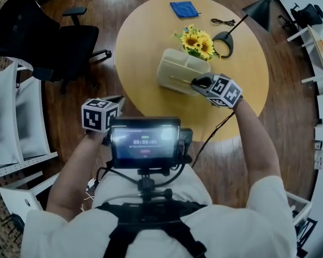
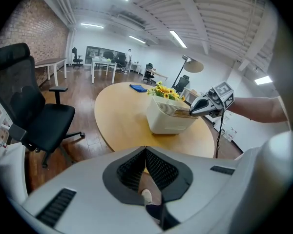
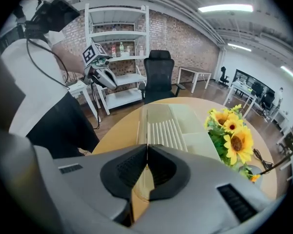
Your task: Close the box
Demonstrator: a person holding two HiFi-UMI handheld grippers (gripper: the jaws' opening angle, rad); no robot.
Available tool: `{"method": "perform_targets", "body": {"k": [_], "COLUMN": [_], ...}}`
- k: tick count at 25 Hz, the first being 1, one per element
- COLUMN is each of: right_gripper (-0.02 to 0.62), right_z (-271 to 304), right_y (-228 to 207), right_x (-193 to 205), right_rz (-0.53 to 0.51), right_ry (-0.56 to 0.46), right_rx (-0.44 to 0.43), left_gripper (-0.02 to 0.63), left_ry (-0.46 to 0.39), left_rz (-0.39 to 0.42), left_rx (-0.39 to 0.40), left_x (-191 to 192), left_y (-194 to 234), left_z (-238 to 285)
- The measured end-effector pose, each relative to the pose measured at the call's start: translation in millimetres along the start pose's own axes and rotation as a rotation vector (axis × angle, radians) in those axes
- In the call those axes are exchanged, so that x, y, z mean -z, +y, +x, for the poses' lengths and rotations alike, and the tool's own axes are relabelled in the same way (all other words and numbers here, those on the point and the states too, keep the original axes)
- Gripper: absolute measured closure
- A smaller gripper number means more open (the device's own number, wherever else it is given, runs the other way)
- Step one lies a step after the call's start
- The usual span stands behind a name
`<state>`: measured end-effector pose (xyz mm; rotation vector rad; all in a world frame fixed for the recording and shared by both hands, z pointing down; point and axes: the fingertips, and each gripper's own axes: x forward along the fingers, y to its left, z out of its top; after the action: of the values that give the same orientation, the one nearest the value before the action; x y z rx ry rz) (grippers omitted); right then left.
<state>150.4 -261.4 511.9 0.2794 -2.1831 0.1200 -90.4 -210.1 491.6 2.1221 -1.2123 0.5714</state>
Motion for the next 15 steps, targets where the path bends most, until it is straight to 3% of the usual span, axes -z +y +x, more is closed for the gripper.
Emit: {"method": "perform_targets", "body": {"k": [15], "right_gripper": [0.586], "right_z": [8.8], "right_y": [-11.3], "right_x": [1.0], "right_rz": [0.03], "right_ry": [-0.028], "right_rx": [-0.036], "left_gripper": [0.612], "left_ry": [0.006], "left_rz": [-0.009], "left_rx": [-0.006], "left_x": [-3.7], "left_y": [-2.9], "left_z": [13.6]}}
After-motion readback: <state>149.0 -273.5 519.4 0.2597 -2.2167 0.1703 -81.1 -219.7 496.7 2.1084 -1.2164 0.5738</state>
